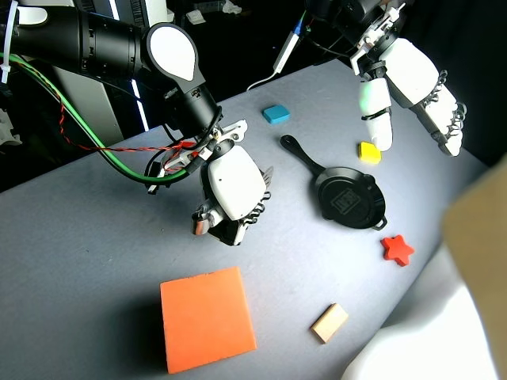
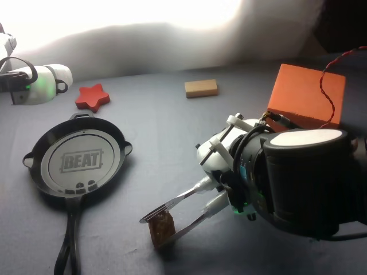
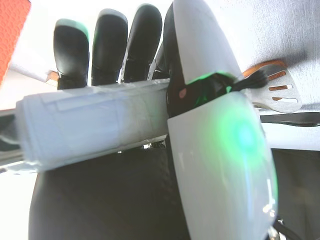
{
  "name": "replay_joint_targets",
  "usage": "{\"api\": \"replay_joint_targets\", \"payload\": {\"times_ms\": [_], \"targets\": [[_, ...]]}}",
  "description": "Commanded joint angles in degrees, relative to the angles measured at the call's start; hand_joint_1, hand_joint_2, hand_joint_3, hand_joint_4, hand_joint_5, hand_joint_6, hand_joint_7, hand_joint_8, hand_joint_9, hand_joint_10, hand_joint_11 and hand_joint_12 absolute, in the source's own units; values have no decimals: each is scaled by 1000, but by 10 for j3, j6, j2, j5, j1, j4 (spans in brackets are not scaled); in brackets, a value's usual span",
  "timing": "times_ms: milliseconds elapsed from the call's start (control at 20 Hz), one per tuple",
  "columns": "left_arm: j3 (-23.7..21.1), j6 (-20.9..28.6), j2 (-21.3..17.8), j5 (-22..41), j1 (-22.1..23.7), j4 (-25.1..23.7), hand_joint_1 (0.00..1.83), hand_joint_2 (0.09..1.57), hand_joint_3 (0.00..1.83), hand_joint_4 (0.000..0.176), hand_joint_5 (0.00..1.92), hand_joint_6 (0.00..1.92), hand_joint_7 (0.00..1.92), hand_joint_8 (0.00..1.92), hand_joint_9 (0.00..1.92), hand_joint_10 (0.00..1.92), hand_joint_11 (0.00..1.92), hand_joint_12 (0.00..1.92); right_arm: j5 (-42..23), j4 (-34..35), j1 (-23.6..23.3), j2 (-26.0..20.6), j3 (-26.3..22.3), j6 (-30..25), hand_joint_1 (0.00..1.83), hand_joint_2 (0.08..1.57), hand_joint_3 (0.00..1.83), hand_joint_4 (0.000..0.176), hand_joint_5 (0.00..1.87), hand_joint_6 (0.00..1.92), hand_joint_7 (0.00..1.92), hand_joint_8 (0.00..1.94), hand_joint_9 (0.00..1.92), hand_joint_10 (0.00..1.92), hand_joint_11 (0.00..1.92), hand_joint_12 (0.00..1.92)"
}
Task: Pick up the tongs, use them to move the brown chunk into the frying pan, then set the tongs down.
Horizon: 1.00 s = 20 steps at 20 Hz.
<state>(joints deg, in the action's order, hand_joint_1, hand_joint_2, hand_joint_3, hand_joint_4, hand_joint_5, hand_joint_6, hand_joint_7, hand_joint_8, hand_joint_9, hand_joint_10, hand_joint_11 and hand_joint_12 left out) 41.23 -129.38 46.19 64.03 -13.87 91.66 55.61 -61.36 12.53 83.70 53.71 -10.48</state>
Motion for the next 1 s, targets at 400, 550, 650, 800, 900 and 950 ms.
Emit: {"api": "replay_joint_targets", "payload": {"times_ms": [400, 550, 650, 800, 900, 950], "targets": [[0, -5, -7, 21, 2, -55, 0, 1247, 0, 0, 36, 4, 71, 0, 74, 0, 0, 351, 7, -34, -11, -2, 0, 3, 1066, 1141, 2, 0, 941, 1102, 1318, 898, 1241, 1335, 1019, 1749], [0, -13, -7, 13, 2, -55, 0, 1245, 0, 0, 36, 1, 72, 0, 71, 3, 0, 343, 8, -22, -17, -3, 0, 6, 733, 1217, 17, 0, 1081, 975, 1401, 1313, 1332, 1583, 1147, 1812], [0, -24, -7, 0, 2, -55, 0, 1250, 1, 0, 38, 2, 65, 0, 70, 2, 0, 336, 9, -16, -23, -4, 0, 7, 693, 1246, 13, 0, 1103, 1141, 1422, 1508, 1383, 1719, 1240, 1896], [0, -28, -7, -8, 2, -55, 0, 1242, 0, 0, 29, 1, 51, 0, 54, 0, 0, 315, 9, -9, -30, -7, 0, 8, 592, 1299, 17, 0, 1122, 1364, 1451, 1585, 1447, 1774, 1351, 1921], [0, -28, -7, -8, 2, -55, 0, 1248, 1, 0, 10, 3, 45, 3, 43, 4, 0, 265, 9, -9, -29, -8, 0, 9, 580, 1315, 14, 0, 1167, 1471, 1468, 1577, 1471, 1743, 1346, 1891], [0, -28, -7, -8, 2, -55, 0, 1246, 0, 0, 19, 9, 49, 6, 44, 6, 0, 250, 9, -8, -29, -8, 0, 10, 600, 1315, 10, 0, 1191, 1493, 1482, 1556, 1500, 1726, 1370, 1885]]}}
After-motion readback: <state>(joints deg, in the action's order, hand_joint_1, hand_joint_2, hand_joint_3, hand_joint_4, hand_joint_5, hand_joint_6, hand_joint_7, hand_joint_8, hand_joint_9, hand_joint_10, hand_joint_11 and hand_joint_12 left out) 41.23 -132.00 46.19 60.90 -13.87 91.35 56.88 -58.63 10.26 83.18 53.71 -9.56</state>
